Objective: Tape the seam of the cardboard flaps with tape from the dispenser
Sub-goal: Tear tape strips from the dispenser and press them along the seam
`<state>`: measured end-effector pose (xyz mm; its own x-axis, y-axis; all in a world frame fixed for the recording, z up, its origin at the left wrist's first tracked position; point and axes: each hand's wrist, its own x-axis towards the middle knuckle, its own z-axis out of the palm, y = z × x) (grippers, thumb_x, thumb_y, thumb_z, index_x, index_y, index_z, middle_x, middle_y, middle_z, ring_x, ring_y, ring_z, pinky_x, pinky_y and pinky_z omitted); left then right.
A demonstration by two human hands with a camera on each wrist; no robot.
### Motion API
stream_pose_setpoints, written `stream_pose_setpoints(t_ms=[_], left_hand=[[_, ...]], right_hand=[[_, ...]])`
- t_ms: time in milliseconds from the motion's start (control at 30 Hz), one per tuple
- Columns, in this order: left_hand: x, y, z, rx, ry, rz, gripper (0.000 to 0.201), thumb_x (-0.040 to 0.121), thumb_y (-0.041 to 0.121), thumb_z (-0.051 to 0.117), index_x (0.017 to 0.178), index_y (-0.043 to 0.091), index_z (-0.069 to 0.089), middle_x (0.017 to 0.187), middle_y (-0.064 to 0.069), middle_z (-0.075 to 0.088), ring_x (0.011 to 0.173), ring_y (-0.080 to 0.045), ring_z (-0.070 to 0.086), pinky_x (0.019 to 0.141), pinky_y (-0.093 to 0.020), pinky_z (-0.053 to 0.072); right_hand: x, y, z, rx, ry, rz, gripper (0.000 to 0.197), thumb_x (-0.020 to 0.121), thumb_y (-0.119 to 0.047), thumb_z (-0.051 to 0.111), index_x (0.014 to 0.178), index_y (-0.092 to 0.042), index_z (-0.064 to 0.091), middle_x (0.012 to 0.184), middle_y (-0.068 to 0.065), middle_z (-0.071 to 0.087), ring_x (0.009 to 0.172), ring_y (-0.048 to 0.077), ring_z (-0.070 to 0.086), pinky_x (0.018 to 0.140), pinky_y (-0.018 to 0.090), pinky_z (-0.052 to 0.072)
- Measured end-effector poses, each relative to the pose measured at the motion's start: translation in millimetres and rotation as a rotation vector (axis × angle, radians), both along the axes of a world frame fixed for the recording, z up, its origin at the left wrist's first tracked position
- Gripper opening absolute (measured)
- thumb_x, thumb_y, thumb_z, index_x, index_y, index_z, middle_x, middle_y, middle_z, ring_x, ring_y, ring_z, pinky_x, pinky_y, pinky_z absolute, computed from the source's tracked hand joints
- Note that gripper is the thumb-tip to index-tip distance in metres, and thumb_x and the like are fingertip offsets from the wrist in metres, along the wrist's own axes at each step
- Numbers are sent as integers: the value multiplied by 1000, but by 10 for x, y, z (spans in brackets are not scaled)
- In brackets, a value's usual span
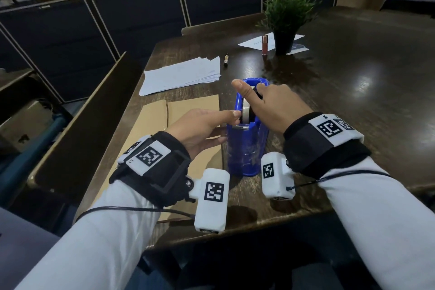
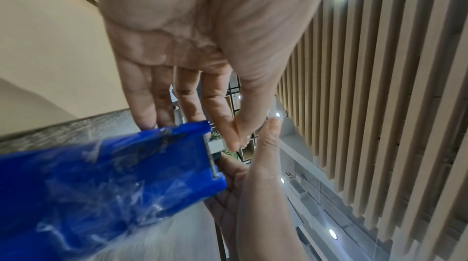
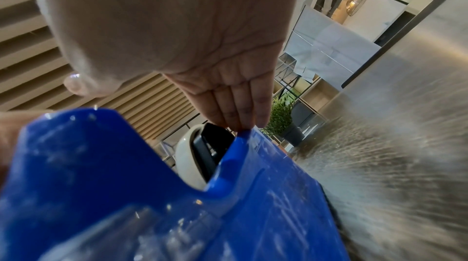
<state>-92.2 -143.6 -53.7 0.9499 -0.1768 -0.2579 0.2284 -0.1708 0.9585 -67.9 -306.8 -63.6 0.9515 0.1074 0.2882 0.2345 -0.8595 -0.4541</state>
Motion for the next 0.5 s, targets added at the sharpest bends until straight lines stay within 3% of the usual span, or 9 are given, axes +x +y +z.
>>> stream_pose_setpoints(t_ms=[167, 300, 400, 500], left_hand=[[-63, 7, -87, -59, -14, 17, 15, 85, 17, 68, 71, 13, 71, 73, 3, 70, 84, -10, 60, 98, -32, 47], [-112, 30, -136, -91, -31, 2, 14, 85, 16, 67, 72, 11, 71, 69, 4, 69, 78, -6, 60, 88, -25, 47], [-138, 27, -163, -97, -46, -1, 14, 85, 16, 67, 72, 11, 72, 72, 4, 70, 84, -8, 59, 89, -25, 45], [-151, 24, -182, -99, -60, -4, 25, 86, 13, 66, 61, 14, 71, 78, 4, 73, 87, -6, 63, 89, -23, 47]], right_hand=[[-24, 11, 44, -3, -3, 10, 74, 91, -67, 16, 56, -9, 44, 53, 4, 46, 53, 14, 44, 51, 23, 24], [-56, 36, 64, -8, -10, 17, 70, 93, -63, 18, 50, -14, 43, 51, 1, 44, 50, 10, 42, 51, 21, 24], [-72, 43, 79, -11, -8, 19, 70, 94, -62, 18, 48, -15, 42, 49, 1, 44, 50, 8, 41, 51, 19, 23], [-62, 42, 71, -16, -10, 8, 71, 94, -63, 18, 48, -15, 42, 49, 1, 44, 49, 8, 41, 51, 20, 23]])
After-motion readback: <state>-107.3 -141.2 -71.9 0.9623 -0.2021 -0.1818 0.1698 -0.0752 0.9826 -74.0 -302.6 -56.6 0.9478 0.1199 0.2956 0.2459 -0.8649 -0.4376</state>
